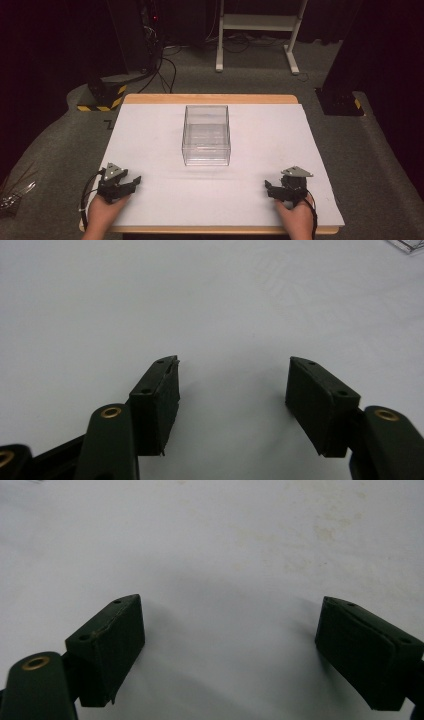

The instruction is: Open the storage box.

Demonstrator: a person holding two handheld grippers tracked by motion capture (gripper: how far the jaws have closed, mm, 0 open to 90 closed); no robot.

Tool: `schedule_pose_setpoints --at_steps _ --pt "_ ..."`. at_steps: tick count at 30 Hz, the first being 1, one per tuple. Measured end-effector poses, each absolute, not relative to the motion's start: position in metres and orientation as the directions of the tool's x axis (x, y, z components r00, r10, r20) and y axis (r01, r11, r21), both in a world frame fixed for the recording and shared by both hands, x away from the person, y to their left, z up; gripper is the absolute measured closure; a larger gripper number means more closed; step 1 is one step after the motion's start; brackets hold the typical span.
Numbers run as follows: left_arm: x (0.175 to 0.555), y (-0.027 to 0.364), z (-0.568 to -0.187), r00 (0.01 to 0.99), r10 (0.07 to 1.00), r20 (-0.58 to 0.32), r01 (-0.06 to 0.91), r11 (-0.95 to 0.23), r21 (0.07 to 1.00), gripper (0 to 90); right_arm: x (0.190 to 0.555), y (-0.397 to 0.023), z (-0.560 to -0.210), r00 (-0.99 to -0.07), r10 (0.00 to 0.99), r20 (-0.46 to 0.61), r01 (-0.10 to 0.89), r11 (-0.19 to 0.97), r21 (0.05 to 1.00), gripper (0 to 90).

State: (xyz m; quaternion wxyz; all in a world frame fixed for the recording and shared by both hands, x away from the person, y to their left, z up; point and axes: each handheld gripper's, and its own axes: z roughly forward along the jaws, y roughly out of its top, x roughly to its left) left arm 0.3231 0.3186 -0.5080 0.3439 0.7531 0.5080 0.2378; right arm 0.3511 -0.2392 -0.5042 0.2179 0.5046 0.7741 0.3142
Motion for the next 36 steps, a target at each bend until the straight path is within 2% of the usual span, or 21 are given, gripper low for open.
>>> schedule_pose_setpoints --at_steps 27,34,36 --pt "0.324 0.319 -0.508 0.389 0.921 0.008 0.603 -0.262 0.754 33.4 0.351 -0.240 -0.503 -0.398 0.917 -0.020 0.646 0.295 0.704 13.3" --pt "0.324 0.319 -0.508 0.394 0.919 0.008 0.604 -0.265 0.751 32.2 0.347 -0.233 -0.500 -0.447 0.894 -0.036 0.617 0.338 0.711 18.6" --pt "0.324 0.318 -0.508 0.393 0.919 0.008 0.603 -0.264 0.753 31.9 0.345 -0.224 -0.498 -0.479 0.877 -0.046 0.608 0.369 0.703 22.6"
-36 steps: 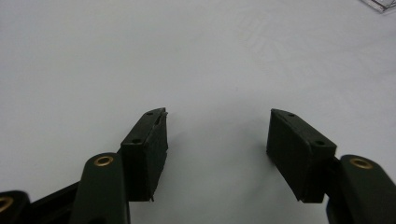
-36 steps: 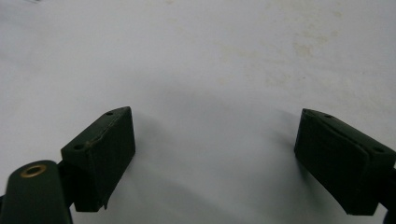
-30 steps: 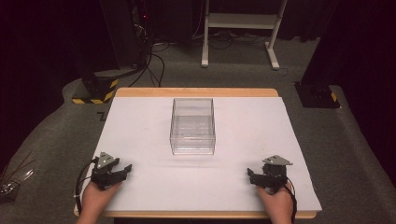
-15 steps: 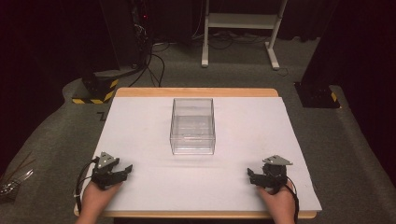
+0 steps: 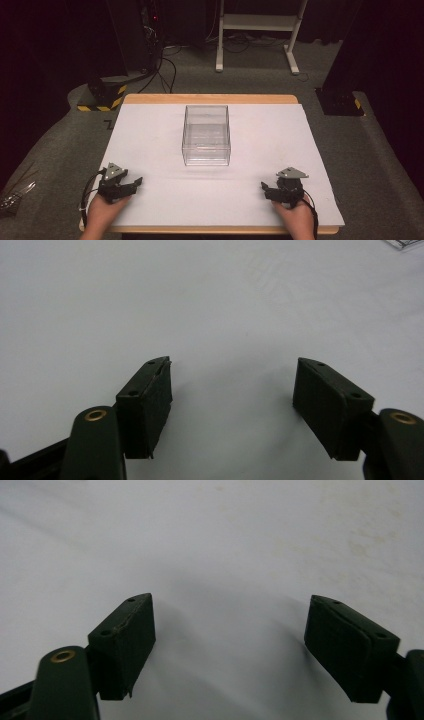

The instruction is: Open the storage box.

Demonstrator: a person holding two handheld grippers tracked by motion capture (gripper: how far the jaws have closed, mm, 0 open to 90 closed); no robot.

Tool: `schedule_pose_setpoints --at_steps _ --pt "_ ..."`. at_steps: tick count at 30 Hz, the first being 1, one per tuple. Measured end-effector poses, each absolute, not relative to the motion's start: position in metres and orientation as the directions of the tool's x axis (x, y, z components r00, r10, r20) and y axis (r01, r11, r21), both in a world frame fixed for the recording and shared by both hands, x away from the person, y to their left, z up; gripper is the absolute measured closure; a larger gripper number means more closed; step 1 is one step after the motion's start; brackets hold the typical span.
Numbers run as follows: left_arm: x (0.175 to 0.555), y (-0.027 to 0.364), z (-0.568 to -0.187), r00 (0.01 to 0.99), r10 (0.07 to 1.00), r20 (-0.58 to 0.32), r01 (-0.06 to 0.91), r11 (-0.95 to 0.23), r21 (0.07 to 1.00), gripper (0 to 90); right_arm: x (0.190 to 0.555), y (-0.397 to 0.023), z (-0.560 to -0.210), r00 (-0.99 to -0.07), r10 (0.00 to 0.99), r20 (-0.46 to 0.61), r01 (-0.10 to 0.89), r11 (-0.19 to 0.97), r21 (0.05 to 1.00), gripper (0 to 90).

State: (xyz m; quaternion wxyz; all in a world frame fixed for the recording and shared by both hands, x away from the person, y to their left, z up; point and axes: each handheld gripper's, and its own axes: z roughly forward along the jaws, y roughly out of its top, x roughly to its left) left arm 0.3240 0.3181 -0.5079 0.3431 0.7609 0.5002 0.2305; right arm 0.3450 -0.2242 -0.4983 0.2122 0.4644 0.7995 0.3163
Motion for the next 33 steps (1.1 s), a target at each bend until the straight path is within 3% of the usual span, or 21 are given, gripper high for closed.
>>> schedule_pose_setpoints --at_steps 6,8,19,33 --pt "0.324 0.318 -0.508 0.396 0.918 0.007 0.603 -0.265 0.752 31.2 0.342 -0.207 -0.492 -0.525 0.851 -0.008 0.614 0.385 0.689 32.5" --pt "0.324 0.318 -0.508 0.398 0.917 0.003 0.604 -0.264 0.752 31.1 0.338 -0.194 -0.486 -0.567 0.823 -0.034 0.576 0.425 0.698 40.0" --pt "0.324 0.318 -0.508 0.398 0.918 0.004 0.604 -0.265 0.751 31.1 0.348 -0.161 -0.481 -0.614 0.787 -0.053 0.511 0.448 0.733 40.2" --pt "0.324 0.318 -0.508 0.397 0.918 0.008 0.602 -0.267 0.753 30.7 0.362 -0.114 -0.468 -0.717 0.694 0.069 0.432 0.365 0.825 40.4"
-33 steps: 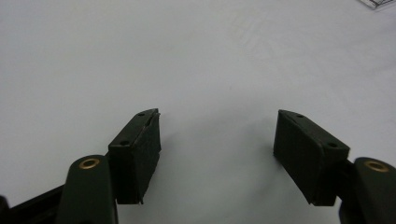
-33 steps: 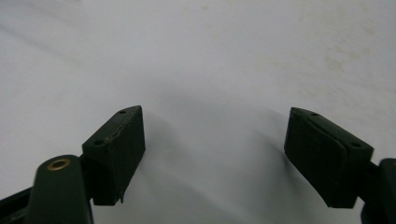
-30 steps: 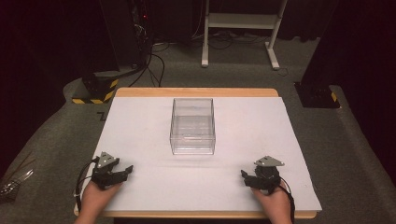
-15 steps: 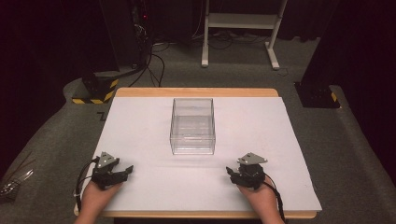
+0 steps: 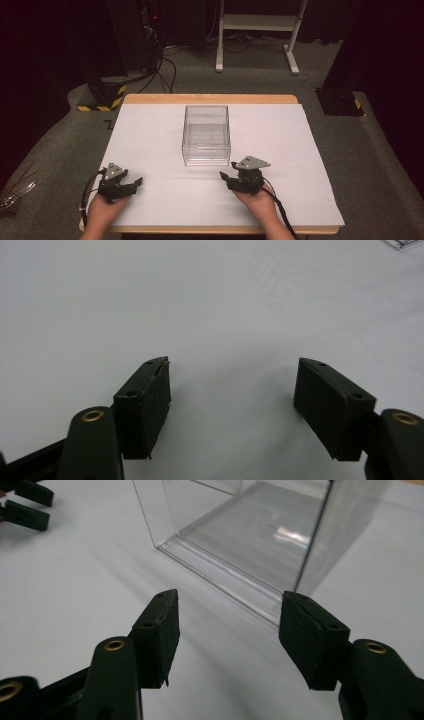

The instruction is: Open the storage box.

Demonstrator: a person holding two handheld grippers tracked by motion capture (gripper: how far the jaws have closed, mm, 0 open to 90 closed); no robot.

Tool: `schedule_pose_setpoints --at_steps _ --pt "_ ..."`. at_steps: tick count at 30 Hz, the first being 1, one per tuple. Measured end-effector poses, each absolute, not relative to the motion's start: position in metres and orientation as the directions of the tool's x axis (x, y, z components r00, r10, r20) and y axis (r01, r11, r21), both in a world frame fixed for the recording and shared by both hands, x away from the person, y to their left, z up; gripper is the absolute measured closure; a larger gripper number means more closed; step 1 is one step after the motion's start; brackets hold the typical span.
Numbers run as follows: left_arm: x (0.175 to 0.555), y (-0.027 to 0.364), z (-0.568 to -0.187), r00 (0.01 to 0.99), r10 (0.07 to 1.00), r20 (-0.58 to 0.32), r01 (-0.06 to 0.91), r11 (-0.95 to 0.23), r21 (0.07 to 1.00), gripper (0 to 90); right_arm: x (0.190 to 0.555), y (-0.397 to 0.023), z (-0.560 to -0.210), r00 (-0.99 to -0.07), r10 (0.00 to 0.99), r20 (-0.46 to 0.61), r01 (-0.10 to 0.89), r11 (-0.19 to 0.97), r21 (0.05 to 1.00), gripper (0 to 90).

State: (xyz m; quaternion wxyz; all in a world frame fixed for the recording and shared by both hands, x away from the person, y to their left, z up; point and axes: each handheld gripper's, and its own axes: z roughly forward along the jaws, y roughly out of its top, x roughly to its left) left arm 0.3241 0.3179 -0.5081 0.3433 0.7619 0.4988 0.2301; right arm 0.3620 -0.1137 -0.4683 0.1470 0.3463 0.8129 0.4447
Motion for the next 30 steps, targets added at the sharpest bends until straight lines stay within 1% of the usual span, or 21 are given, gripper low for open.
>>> schedule_pose_setpoints --at_steps 4,5,7,8,11,15,18,24,26,27,30 --pt "0.324 0.318 -0.508 0.398 0.918 0.009 0.604 -0.269 0.750 30.1 0.367 -0.108 -0.468 -0.729 0.676 0.106 0.432 0.336 0.837 39.9" --pt "0.324 0.317 -0.508 0.404 0.914 0.017 0.600 -0.280 0.749 27.5 0.369 -0.104 -0.468 -0.727 0.676 0.117 0.433 0.319 0.843 40.3" --pt "0.324 0.317 -0.508 0.398 0.917 0.022 0.602 -0.279 0.748 26.8 0.371 -0.102 -0.468 -0.729 0.675 0.113 0.423 0.315 0.850 40.6" --pt "0.324 0.317 -0.508 0.392 0.920 0.018 0.606 -0.274 0.747 24.8 0.371 -0.100 -0.467 -0.726 0.680 0.106 0.414 0.309 0.856 40.7" --pt "0.324 0.316 -0.508 0.392 0.920 0.021 0.607 -0.276 0.745 23.9 0.375 -0.094 -0.467 -0.719 0.688 0.100 0.384 0.273 0.882 42.9" --pt "0.324 0.316 -0.508 0.388 0.921 0.023 0.607 -0.274 0.746 23.4 0.381 -0.089 -0.469 -0.715 0.693 0.095 0.381 0.271 0.884 44.2" --pt "0.324 0.316 -0.508 0.387 0.922 0.020 0.609 -0.272 0.745 22.8 0.385 -0.085 -0.471 -0.712 0.694 0.107 0.379 0.252 0.891 46.1" --pt "0.325 0.316 -0.508 0.388 0.921 0.019 0.609 -0.272 0.745 22.7 0.395 -0.087 -0.472 -0.711 0.688 0.145 0.382 0.204 0.902 52.8" --pt "0.325 0.317 -0.508 0.389 0.921 0.018 0.609 -0.272 0.745 22.7 0.396 -0.087 -0.472 -0.712 0.686 0.146 0.380 0.203 0.902 53.1" --pt "0.325 0.317 -0.508 0.390 0.921 0.018 0.609 -0.273 0.745 22.5 0.397 -0.087 -0.472 -0.712 0.689 0.140 0.372 0.200 0.907 57.4" --pt "0.325 0.317 -0.508 0.392 0.920 0.020 0.608 -0.275 0.744 22.5 0.398 -0.086 -0.473 -0.712 0.688 0.140 0.368 0.196 0.909 58.5"
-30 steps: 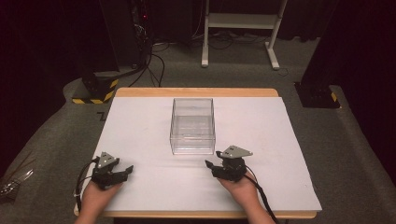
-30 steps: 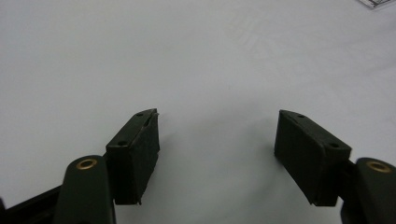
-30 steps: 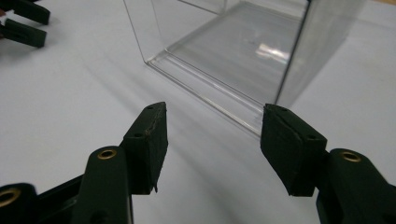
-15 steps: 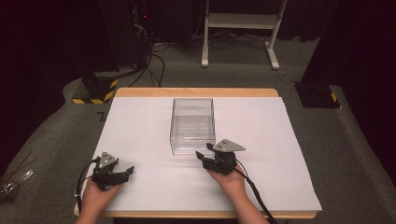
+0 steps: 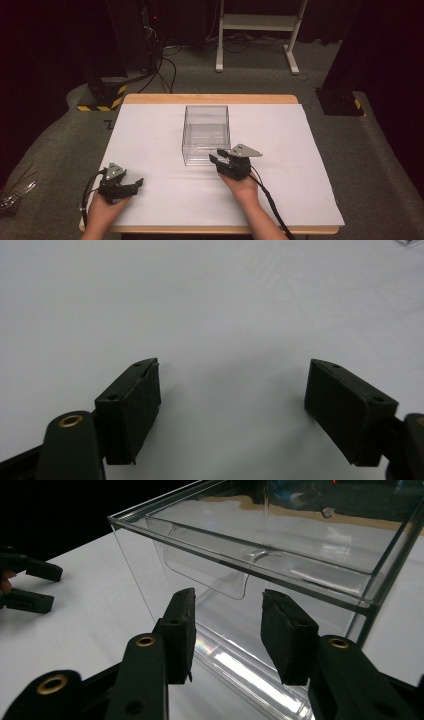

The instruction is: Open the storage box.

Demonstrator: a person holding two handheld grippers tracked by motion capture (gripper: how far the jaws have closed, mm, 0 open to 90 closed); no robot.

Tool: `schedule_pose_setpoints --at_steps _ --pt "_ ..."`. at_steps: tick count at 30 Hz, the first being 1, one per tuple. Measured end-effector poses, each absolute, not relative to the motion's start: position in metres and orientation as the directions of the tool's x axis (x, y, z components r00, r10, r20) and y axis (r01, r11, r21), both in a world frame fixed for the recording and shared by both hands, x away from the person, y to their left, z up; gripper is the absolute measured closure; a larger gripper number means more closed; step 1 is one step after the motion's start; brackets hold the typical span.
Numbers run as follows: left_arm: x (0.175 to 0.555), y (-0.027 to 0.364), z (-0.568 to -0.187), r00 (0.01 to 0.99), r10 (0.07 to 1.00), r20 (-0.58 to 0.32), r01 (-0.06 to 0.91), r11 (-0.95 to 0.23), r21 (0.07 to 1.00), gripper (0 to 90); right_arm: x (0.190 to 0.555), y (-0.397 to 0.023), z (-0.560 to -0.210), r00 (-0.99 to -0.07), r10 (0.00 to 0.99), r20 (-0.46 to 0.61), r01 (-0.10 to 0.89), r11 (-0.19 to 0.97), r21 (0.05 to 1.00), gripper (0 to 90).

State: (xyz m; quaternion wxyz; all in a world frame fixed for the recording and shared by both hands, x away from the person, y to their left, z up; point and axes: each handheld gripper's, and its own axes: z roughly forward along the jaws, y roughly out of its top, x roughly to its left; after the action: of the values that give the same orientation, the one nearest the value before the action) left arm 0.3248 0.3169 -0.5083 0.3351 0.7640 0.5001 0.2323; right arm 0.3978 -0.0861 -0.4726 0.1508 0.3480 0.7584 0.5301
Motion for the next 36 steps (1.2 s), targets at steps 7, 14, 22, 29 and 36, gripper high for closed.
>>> schedule_pose_setpoints --at_steps 7,14,22,29,36 --pt "0.325 0.317 -0.508 0.393 0.919 0.018 0.609 -0.275 0.744 22.3 0.403 -0.086 -0.474 -0.728 0.664 0.168 0.368 0.172 0.914 60.6" --pt "0.325 0.317 -0.508 0.395 0.919 0.012 0.611 -0.272 0.743 22.0 0.406 -0.082 -0.473 -0.741 0.653 0.153 0.354 0.187 0.916 68.2" --pt "0.325 0.317 -0.508 0.397 0.918 0.011 0.610 -0.273 0.744 21.6 0.409 -0.085 -0.473 -0.761 0.628 0.166 0.357 0.190 0.915 75.9" --pt "0.325 0.317 -0.508 0.397 0.918 0.011 0.610 -0.273 0.744 21.5 0.406 -0.089 -0.472 -0.783 0.602 0.156 0.347 0.215 0.913 78.0" --pt "0.325 0.317 -0.508 0.397 0.918 0.011 0.610 -0.273 0.744 21.5 0.398 -0.091 -0.472 -0.791 0.592 0.154 0.343 0.220 0.913 78.7"
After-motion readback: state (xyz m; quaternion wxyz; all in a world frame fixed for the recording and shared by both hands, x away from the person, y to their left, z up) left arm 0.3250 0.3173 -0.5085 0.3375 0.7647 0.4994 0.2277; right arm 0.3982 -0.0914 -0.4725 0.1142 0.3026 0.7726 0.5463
